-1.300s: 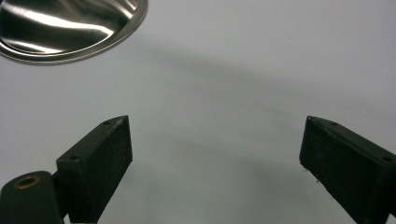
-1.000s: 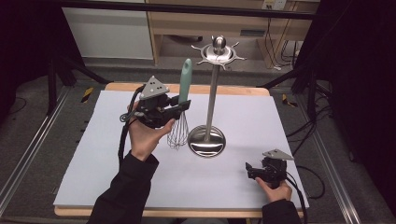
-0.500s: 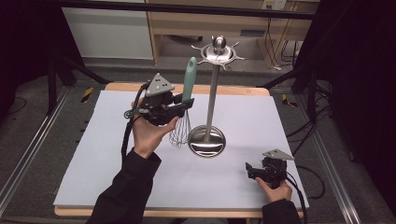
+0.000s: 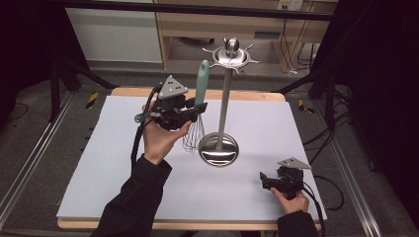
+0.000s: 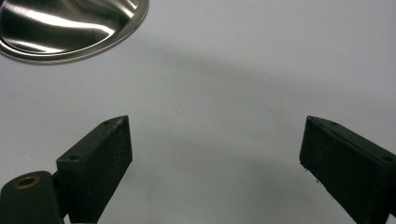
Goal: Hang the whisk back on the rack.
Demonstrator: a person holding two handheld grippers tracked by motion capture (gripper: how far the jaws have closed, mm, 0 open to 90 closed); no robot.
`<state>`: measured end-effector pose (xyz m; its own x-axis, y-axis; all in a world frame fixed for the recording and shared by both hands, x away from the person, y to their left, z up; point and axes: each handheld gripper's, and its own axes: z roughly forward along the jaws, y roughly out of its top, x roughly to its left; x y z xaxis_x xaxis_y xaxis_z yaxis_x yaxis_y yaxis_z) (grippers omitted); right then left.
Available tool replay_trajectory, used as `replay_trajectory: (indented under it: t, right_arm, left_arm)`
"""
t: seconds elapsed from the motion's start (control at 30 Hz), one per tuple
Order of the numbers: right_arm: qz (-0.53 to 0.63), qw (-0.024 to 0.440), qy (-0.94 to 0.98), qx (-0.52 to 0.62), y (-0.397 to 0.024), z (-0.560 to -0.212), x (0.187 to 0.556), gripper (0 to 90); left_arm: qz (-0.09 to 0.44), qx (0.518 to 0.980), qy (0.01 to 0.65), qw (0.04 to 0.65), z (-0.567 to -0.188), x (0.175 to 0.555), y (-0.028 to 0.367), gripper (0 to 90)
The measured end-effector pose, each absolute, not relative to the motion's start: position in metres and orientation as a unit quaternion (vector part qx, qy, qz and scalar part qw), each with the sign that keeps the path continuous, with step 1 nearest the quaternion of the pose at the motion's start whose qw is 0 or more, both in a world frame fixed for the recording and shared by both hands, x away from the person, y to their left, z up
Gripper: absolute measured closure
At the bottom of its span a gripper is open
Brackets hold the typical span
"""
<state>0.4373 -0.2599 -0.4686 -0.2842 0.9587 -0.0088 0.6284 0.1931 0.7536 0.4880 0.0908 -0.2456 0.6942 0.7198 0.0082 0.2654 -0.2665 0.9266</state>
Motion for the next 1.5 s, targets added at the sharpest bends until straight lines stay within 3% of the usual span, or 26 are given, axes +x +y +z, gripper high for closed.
replay_trajectory:
  t: [1.5]
  right_arm:
    - [0.333,0.250,0.730,0.542,-0.261,-0.468,0.437,9.7]
  left_arm:
    - [0.247,0.774,0.304,0.497,-0.250,0.514,0.068,68.6]
